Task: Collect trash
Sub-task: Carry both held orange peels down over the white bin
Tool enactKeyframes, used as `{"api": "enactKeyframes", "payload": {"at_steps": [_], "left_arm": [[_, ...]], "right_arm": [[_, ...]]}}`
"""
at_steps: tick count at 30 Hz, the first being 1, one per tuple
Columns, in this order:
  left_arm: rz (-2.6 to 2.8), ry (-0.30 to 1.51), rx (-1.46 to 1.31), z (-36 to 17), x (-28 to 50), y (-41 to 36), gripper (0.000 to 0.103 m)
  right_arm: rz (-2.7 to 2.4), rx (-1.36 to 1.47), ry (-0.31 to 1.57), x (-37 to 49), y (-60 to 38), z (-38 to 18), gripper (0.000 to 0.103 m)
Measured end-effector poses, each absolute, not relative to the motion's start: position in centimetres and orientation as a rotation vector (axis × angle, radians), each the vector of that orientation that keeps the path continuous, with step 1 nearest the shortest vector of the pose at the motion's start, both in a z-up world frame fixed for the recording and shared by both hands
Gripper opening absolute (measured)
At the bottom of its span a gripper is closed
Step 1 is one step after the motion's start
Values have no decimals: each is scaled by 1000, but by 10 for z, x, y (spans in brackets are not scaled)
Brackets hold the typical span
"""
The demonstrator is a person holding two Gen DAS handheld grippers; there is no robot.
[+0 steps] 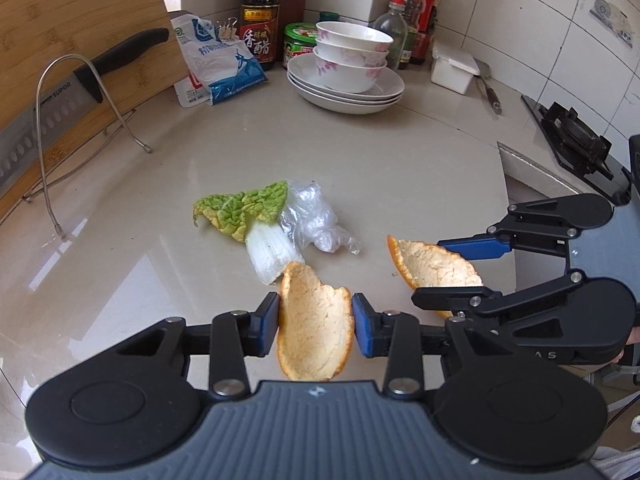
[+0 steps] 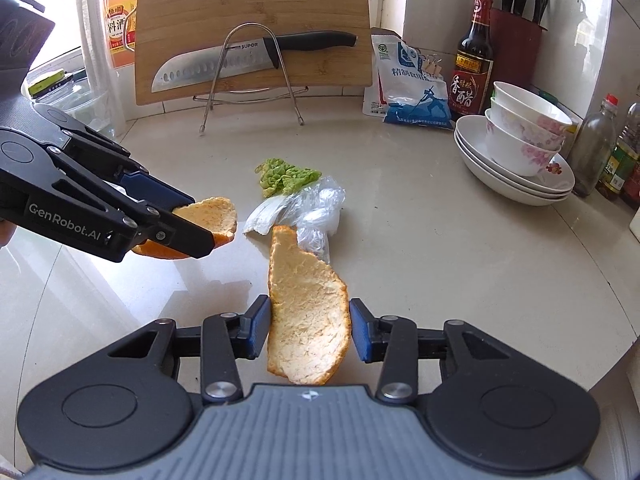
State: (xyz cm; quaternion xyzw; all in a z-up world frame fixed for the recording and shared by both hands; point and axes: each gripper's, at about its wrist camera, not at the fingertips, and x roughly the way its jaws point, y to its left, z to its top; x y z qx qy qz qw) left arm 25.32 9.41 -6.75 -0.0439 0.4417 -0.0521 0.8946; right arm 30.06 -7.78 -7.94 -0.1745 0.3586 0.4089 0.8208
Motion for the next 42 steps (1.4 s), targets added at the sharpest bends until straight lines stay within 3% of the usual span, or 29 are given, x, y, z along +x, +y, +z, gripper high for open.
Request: {"api": "enactKeyframes", "payload": {"at_steps": [25, 42], "left_arm": [[-536, 946, 66, -50, 271, -65, 36], [-748, 976, 175, -87, 311, -187, 36]], "right_arm": [[518, -215, 793, 252, -243, -67, 47], [209, -94, 973, 252, -366, -168, 48]]}}
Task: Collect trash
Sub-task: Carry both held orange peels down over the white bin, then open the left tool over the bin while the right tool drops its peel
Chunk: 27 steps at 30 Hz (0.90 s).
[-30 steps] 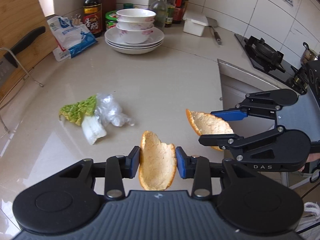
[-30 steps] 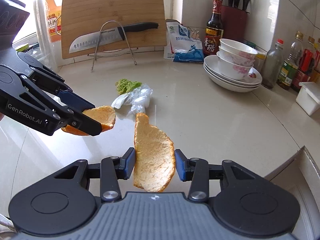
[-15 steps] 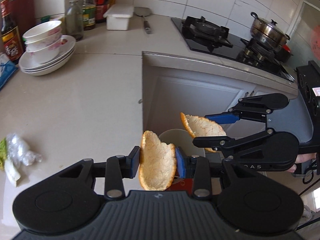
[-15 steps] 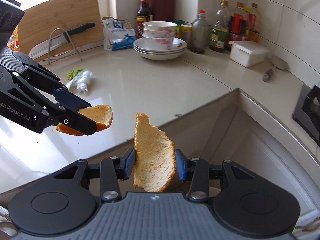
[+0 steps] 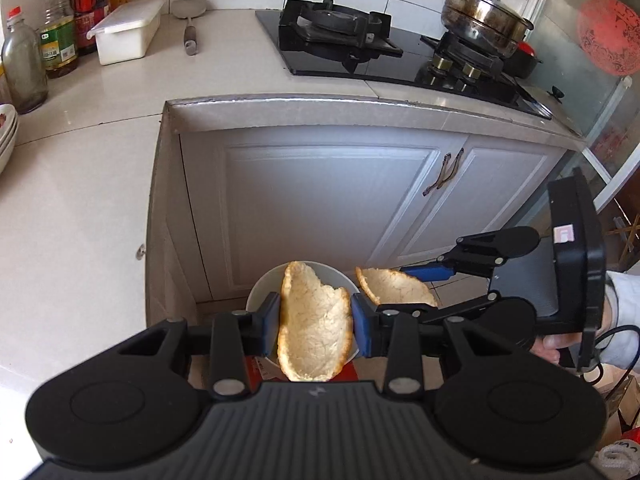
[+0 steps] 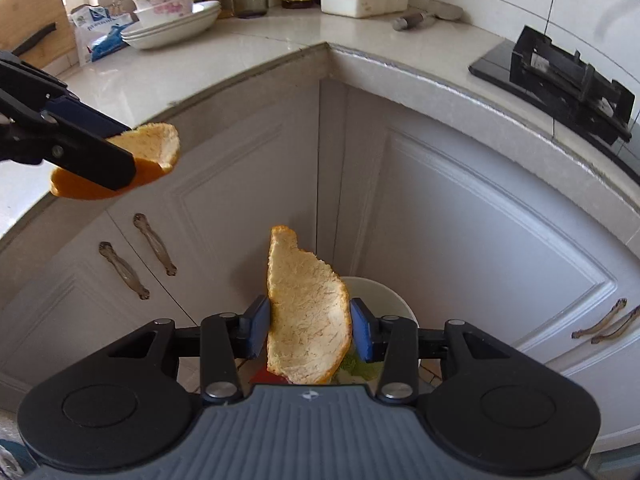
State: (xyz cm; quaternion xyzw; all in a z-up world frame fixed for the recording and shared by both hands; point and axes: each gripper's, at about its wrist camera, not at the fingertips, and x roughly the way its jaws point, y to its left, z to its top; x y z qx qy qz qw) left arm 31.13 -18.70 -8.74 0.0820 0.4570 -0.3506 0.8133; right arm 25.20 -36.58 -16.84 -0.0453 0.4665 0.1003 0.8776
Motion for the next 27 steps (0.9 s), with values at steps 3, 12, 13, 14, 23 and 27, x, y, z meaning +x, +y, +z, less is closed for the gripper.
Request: {"api": "enactKeyframes", "payload": {"at_steps": [3, 12, 13, 14, 23, 27], "left_arm": [[-742, 983, 185, -93, 316, -195, 36], [-705, 1005, 206, -102, 325, -207, 36], [-701, 1007, 207, -103, 326, -208, 36], [-699, 1010, 210, -104, 327, -209, 36], [-695, 1017, 209, -117, 342, -226, 36], [-712, 1022, 210, -125, 349, -240, 36]], "right_arm": [[184, -81, 1014, 261, -378, -195, 48], [173, -45, 1097, 297, -392, -257, 51], [174, -40, 1098, 299, -392, -262, 52], [181, -35, 1097, 302, -392, -266, 59], [191, -19, 1094, 310, -395, -274, 103], [176, -32, 1091, 305, -398, -271, 103]]}}
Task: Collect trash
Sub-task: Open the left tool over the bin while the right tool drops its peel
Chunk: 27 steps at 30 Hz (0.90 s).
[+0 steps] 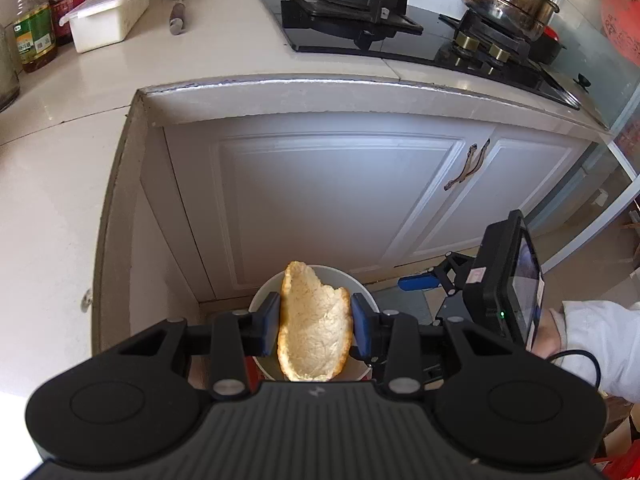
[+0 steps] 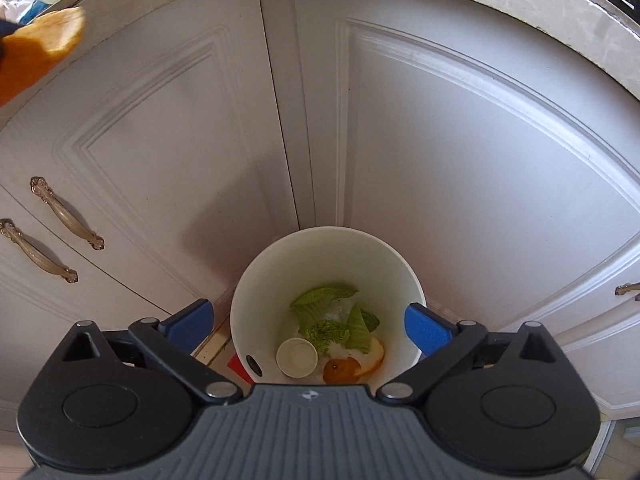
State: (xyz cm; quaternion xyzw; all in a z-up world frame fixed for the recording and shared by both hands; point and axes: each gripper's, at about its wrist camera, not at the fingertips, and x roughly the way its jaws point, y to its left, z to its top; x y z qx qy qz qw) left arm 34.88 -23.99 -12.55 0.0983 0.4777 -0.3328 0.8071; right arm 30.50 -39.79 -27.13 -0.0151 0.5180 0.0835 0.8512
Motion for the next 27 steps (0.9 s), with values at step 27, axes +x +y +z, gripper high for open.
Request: {"api": "enactKeyframes", "payload": {"at_steps": [27], "left_arm": [[-746, 1216, 339, -273, 393, -353, 37]], "right_arm": [[-34, 16, 1050, 231, -421, -228, 103]]}}
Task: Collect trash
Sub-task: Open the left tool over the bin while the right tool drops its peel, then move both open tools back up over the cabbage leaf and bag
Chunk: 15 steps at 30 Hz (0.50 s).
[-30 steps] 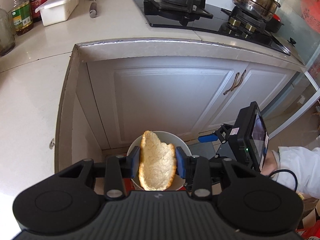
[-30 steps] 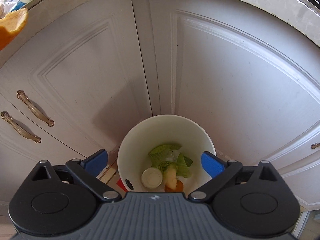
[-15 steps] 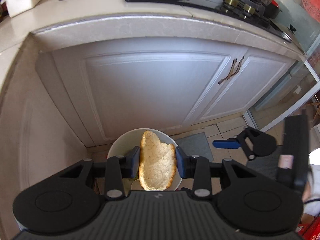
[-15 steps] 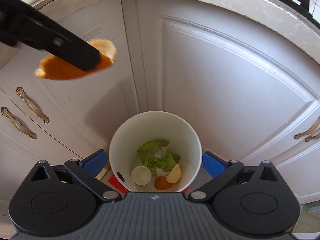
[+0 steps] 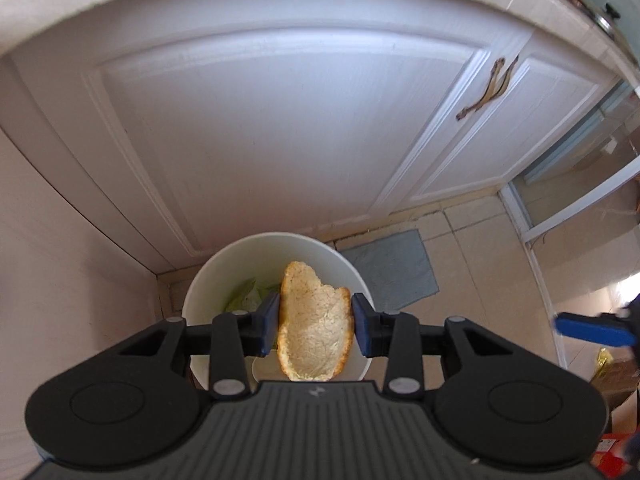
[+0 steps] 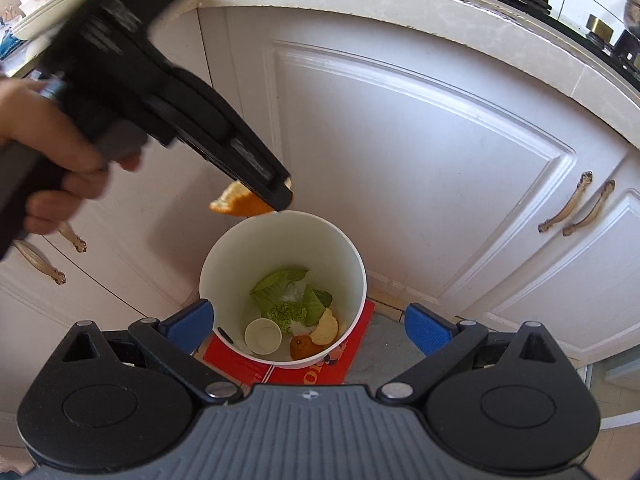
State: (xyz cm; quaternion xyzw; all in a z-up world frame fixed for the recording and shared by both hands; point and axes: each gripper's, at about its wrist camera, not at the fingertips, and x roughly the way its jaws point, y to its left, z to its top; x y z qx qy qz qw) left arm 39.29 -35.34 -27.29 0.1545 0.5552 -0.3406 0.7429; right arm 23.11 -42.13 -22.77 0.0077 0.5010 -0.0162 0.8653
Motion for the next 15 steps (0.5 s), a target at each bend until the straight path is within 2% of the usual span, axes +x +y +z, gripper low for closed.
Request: {"api": "enactKeyframes", "payload": {"at_steps": [4, 6, 7, 8, 15], "left_arm": [[-734, 1239, 372, -299, 397, -363, 45], [-710, 1231, 401, -307, 397, -369, 62], [-686, 1222, 412, -308, 397, -371, 78], [-665, 1208, 413, -306, 397, -371, 84], [-668, 1144, 354, -276, 396, -360, 86]], "right_arm": [[-57, 24, 1037, 225, -426, -221, 103], [-72, 24, 1029, 221, -428, -216, 103], [-78, 25, 1025, 220, -429, -214, 103], [-81, 27, 1022, 219, -430, -212, 103], [-101, 34, 1004, 219, -430, -202, 103]]}}
